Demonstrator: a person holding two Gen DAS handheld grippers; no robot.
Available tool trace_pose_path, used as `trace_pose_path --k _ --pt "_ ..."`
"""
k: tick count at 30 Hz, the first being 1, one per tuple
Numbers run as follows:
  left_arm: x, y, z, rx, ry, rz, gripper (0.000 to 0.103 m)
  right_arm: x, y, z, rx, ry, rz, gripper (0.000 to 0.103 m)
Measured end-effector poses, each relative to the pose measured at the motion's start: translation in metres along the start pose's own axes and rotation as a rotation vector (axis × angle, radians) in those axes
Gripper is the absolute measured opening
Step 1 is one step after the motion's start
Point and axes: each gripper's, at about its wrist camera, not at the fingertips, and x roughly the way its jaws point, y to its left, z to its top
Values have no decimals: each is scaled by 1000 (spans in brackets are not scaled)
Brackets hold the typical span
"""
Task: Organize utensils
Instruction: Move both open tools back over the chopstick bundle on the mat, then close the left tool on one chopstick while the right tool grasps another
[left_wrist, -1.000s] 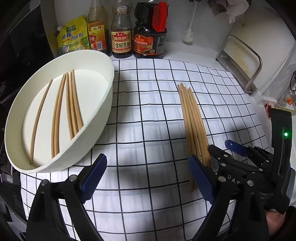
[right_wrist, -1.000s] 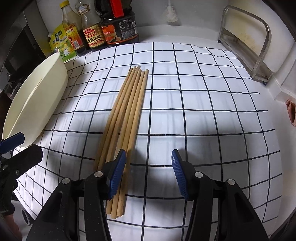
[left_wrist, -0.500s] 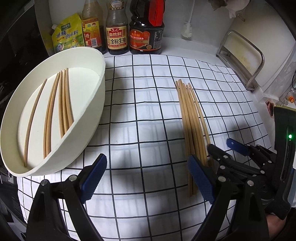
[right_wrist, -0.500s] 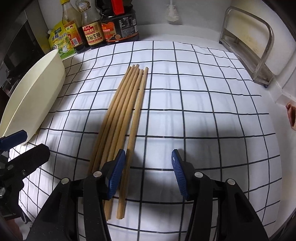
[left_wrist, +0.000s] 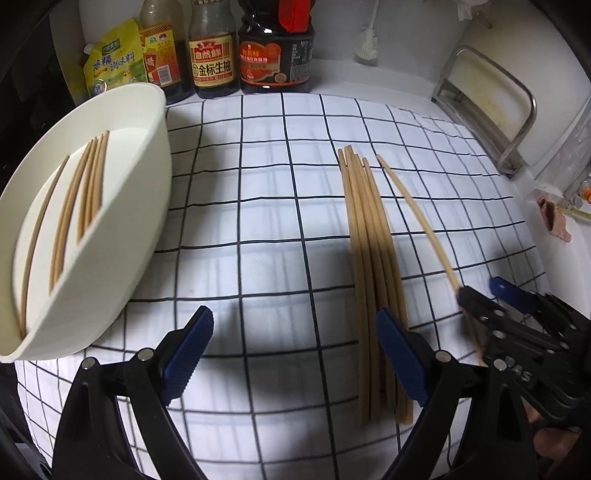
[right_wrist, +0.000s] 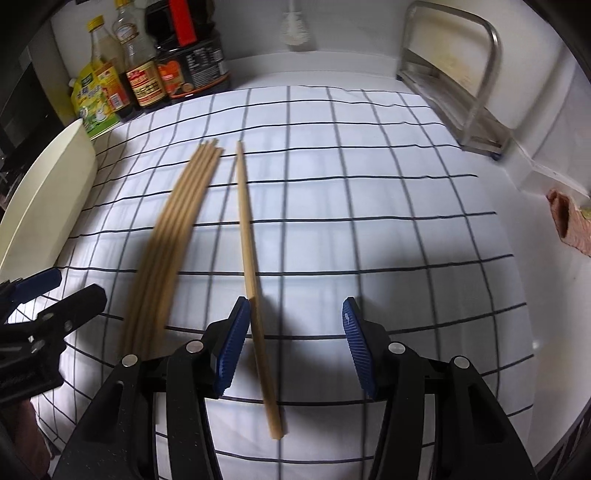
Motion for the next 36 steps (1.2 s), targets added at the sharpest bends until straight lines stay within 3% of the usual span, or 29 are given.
trace_pose_path --k 9,21,26,31,34,36 --pt "20 -3 -1 12 23 31 89 -1 2 0 -21 -14 30 49" --pt "29 -6 10 18 24 75 89 8 13 3 -95 -39 5 49" --pt "26 -15 13 45 2 67 65 9 18 6 -123 -53 5 43" --pt "21 -24 14 81 -3 38 31 9 23 7 -144 -50 14 12" --pt "21 -28 13 95 5 23 8 9 22 8 -128 -40 30 6" --pt "21 -29 13 99 14 22 7 9 17 9 -98 -29 54 6"
